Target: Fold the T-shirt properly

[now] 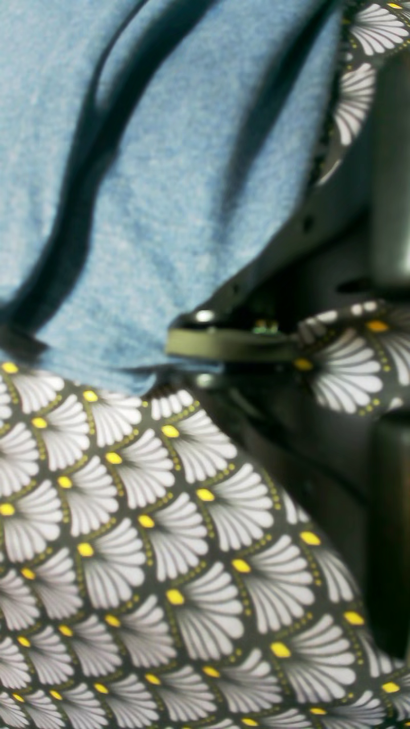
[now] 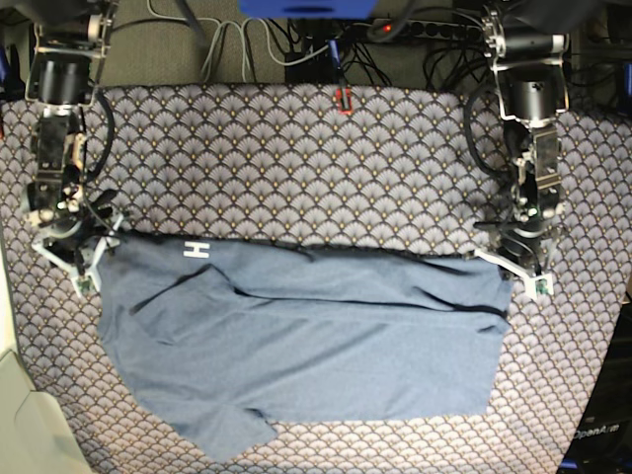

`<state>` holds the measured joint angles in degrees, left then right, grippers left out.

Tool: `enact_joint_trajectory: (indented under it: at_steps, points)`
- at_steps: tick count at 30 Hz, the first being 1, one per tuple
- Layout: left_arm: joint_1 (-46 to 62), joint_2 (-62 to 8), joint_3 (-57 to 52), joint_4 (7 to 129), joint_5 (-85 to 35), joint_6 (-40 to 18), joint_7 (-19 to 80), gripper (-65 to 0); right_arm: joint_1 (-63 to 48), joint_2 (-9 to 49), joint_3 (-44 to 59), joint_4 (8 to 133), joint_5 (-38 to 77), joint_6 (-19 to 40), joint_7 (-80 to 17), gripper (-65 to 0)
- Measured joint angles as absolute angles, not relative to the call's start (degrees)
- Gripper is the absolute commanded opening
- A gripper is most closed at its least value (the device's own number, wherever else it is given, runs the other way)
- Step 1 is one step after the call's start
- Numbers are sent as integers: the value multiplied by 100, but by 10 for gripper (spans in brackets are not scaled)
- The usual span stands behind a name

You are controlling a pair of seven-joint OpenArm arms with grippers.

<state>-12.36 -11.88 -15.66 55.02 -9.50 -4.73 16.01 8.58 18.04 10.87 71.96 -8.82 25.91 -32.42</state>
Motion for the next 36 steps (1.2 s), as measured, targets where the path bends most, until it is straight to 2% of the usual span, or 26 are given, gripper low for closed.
enact_joint_trajectory:
  at_steps: [27,30,32,35,36]
  points:
    - [-1234,-1188,-1566,5502,-947,-473,1601,-646,834,1684,1114,6855,-766,2571,-2932,-323]
    - [-1232,-1190,-1566,5502,-947,-473,1601,-646,832,1682,1114,6849,-753,2571,-2932,-391]
    - [-1232,-1190,-1566,5502,-947,-473,1601,-646,832,1662,1109,6845,-720,2574,-2934,-481]
    - [-1232,-1190,-1566,5502,-947,-475,1601,-646,819,1634,1087,6836,-705,2580,-2912,-650]
    - [-1232,-1190,-1566,5502,-947,-475,1601,-646,819,1636,1085,6834,-709,2585,-2915,-650]
